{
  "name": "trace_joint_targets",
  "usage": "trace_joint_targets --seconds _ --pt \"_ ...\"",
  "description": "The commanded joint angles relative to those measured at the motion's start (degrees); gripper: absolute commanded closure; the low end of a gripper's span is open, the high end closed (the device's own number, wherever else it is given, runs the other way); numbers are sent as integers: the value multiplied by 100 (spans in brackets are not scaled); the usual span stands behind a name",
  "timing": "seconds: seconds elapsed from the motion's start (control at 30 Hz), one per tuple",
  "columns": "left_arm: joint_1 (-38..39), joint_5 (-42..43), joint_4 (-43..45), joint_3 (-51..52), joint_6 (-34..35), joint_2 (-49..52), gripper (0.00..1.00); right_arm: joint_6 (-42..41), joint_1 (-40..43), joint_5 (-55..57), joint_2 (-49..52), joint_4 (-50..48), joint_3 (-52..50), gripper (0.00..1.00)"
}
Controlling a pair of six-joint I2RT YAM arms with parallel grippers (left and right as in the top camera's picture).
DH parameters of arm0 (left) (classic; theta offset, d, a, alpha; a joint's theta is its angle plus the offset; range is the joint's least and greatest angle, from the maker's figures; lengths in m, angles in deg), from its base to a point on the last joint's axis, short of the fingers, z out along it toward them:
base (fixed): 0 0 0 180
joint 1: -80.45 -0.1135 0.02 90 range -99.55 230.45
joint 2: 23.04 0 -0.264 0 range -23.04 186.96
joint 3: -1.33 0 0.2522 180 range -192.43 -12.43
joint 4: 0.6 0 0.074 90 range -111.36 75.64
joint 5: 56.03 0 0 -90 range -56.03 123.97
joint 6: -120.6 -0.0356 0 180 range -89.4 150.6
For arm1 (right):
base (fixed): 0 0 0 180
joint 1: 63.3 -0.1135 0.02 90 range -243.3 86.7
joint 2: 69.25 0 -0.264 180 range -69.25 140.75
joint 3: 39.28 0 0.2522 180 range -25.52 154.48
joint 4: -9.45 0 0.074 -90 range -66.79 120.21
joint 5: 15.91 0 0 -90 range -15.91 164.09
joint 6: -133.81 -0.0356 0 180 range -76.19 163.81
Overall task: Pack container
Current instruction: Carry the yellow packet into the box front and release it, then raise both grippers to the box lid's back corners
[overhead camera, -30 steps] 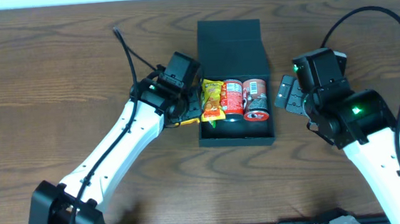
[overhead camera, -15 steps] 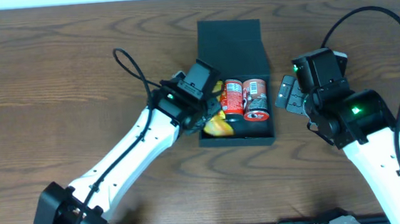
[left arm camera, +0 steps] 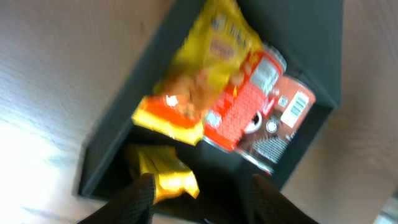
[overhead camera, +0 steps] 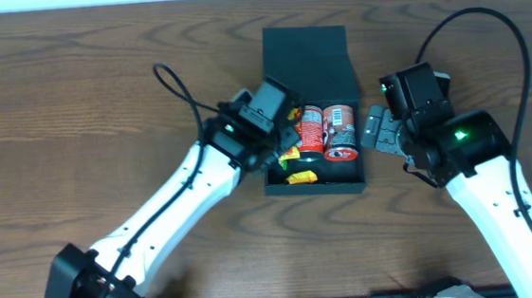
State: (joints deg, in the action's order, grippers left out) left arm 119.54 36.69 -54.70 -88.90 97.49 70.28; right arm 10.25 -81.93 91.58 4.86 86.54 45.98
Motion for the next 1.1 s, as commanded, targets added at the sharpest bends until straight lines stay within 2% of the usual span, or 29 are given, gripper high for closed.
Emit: trace_joint_targets --seconds 0.0,0.1,0.17,0.23,0.3,0.33,0.4,0.43,0.47,0.5,0.53,0.63,0.8,0.9,0.97,1.07 --pt "-203 -981 -271 -374 -1204 -153 36 350 48 -297 17 -90 -39 1" --pt "-317 -1928 -284 -426 -2026 -151 34 343 129 -9 107 -299 -39 5" --pt "-474 -2138 -214 -428 -2503 -107 34 343 232 2 188 -466 -39 9" --pt "-800 -1967 -125 -428 -2927 -26 42 343 358 -66 321 -660 -39 18" --pt "-1200 -1692 -131 -428 -2973 79 51 341 494 -186 483 -881 -39 28" --pt "-1399 -1482 -96 -428 -3016 131 54 341 551 -232 551 -992 -39 38" --pt "-1958 -509 208 -428 -3451 330 60 341 697 -391 728 -1296 -39 72" --pt "-2201 -13 387 -428 -3635 437 68 341 774 -466 820 -1458 -39 85" --pt "-2437 437 557 -431 -3713 560 78 341 841 -492 898 -1580 -39 89" --pt "-2647 826 702 -431 -3711 678 92 339 911 -490 970 -1674 -39 91" --pt "-2835 1189 837 -431 -3711 811 94 339 984 -490 1045 -1766 -39 92" --pt "-3244 2131 1274 -433 -3711 1314 94 341 1189 -490 1325 -2133 -39 95" --pt "-3298 3034 2024 -466 -3687 2011 94 339 1394 -496 1851 -2651 -39 95" --pt "-3252 3263 2404 -634 -3375 2393 94 343 1497 -588 2267 -3016 -39 95" --pt "-3241 3429 2455 -933 -3018 2732 94 315 1617 -870 2610 -3344 -37 95" --pt "-3211 3685 2455 -1416 -2887 3139 94 13 1847 -1416 2999 -3606 -37 97"
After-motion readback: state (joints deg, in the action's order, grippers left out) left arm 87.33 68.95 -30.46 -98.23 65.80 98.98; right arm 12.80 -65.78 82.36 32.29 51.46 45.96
